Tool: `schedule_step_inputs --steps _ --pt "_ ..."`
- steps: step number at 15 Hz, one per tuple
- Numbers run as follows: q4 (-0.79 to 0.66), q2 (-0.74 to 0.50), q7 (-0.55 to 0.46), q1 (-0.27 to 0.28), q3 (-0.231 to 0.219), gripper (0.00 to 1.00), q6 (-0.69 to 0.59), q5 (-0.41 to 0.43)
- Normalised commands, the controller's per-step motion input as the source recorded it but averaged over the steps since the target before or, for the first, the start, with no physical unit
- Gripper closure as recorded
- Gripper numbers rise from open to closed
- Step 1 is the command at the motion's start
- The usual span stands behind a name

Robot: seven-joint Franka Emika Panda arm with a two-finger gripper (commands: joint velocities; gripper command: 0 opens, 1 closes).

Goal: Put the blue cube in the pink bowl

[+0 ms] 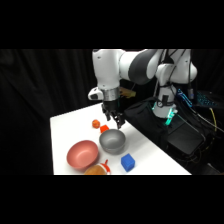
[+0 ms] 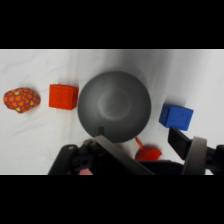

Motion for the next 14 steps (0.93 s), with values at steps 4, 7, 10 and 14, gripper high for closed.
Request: schedule_step_inputs --steps 4,7,10,14 --pt "0.23 0.17 0.34 0.120 0.067 0.00 0.06 0.067" --pt "0.17 0.19 0.44 0.135 0.037 0.00 0.15 0.024" --pt "0.07 0.19 0.41 0.141 0.027 0.00 0.26 0.004" --pt "-0.01 0.15 0.33 0.146 0.008 0.00 0.32 -0.015"
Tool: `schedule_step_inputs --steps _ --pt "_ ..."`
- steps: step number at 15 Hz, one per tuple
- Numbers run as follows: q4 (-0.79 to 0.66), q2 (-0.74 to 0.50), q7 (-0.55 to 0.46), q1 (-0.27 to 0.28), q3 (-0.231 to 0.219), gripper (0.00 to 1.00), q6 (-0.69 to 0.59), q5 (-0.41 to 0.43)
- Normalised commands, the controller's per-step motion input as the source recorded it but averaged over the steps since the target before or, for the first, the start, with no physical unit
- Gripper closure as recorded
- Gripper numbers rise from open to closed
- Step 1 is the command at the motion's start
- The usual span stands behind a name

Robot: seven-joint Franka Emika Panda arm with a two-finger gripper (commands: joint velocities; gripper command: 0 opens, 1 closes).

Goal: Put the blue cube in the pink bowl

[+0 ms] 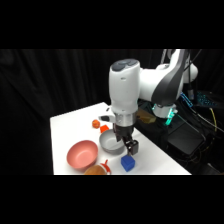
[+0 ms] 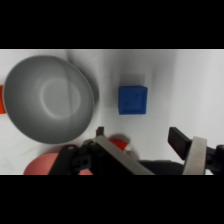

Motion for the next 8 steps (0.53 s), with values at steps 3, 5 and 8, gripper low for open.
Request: schedule_step_inputs --steps 3,5,8 --pt "-0.08 0.11 0.23 0.126 -0.040 0.00 0.38 -0.053" --pt "-0.10 0.10 0.20 0.129 -0.073 0.00 0.33 -0.051" --pt "-0.10 0.07 0.18 0.135 -0.103 0.00 0.29 -0.045"
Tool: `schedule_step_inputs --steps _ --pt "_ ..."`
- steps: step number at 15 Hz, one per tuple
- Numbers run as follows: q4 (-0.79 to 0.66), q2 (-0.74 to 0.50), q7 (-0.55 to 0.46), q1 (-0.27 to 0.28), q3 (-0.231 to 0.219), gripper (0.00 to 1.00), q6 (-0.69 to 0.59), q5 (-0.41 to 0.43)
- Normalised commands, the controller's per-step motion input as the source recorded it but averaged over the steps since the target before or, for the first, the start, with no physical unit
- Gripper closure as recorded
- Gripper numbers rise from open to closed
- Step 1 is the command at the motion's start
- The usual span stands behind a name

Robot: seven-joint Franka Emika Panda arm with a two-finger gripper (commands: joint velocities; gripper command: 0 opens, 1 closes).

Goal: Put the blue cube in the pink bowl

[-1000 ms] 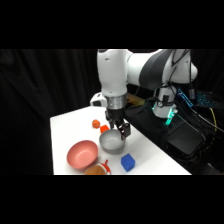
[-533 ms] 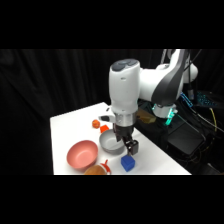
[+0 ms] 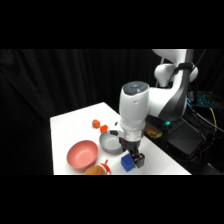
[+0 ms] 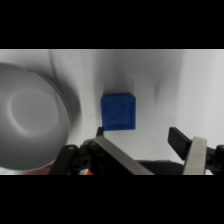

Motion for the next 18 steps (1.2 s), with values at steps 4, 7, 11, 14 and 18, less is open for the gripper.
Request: schedule_step_inputs --steps 4,7,11,14,18 --pt "-0.06 0.05 0.20 0.171 -0.152 0.00 0.24 -0.095" --pt "-0.06 0.03 0.18 0.143 -0.162 0.00 0.22 -0.098" --pt "-0.06 0.01 0.13 0.100 -0.126 0.00 0.21 -0.062" --pt "-0.03 0.02 0.07 0.072 -0.081 0.00 0.19 -0.021" --pt "0.02 0.08 0.03 0.069 -0.068 0.00 0.18 -0.001"
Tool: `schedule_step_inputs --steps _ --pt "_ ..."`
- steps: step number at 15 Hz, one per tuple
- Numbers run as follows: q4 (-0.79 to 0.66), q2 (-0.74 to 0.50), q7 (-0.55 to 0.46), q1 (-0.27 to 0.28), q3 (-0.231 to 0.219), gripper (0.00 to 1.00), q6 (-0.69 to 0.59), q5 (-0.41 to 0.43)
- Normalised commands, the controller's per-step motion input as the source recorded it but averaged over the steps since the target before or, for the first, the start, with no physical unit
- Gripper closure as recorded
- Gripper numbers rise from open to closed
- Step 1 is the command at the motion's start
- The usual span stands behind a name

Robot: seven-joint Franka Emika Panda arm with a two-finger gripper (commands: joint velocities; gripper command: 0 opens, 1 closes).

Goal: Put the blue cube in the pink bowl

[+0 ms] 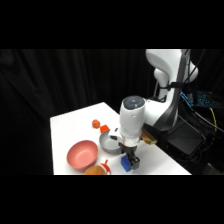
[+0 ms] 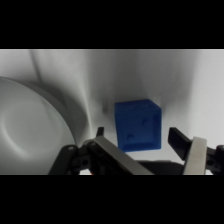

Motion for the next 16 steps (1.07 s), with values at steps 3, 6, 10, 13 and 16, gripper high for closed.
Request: schedule_step_inputs --steps 3,6,10,13,16 --pt "0.03 0.09 -0.03 0.049 -0.052 0.00 0.19 0.038" --pt "0.04 0.08 -0.07 0.038 -0.048 0.00 0.18 0.064" --pt "0.03 0.05 -0.09 0.045 -0.055 0.40 0.15 0.072" --pt "0.05 0.02 -0.10 0.052 -0.049 0.73 0.05 0.080" --pt "0.05 -0.05 -0.13 0.037 -0.011 0.77 -0.10 0.098"
